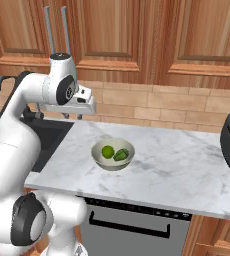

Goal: Dump the avocado and lime from the bowl so the bowl can be washed. Place the bowl in the sink after clearing the leftovers.

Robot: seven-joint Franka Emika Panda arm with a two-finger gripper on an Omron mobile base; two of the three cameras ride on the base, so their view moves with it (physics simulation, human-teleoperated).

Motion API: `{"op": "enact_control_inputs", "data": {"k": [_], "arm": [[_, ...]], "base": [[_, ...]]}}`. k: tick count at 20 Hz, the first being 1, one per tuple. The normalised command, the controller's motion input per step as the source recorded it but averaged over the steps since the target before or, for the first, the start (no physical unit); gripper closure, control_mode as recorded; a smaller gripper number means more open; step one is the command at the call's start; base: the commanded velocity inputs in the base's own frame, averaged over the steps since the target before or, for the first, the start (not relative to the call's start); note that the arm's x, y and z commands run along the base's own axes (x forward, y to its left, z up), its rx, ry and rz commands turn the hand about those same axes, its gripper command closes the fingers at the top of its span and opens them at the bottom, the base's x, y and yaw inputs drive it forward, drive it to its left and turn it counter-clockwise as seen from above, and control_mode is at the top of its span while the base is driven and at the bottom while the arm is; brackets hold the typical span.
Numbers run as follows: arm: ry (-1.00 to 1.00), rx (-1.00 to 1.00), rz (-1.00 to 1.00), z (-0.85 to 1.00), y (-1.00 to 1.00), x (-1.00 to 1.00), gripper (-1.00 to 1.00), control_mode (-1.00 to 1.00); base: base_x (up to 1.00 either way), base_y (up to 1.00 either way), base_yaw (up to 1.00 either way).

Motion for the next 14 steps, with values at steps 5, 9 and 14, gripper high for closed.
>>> {"op": "enact_control_inputs", "data": {"k": [5, 9, 14], "arm": [[0.01, 0.02, -0.15, -0.19, -0.30, -0.33, -1.00, -1.00], [0.00, 0.15, -0.36, -0.40, -0.92, -0.82, -1.00, -1.00], [0.03, 0.16, -0.43, -0.59, -0.99, -0.40, -1.00, -1.00]], "base": [[0.00, 0.00, 0.00], [0.00, 0.00, 0.00], [0.00, 0.00, 0.00]]}}
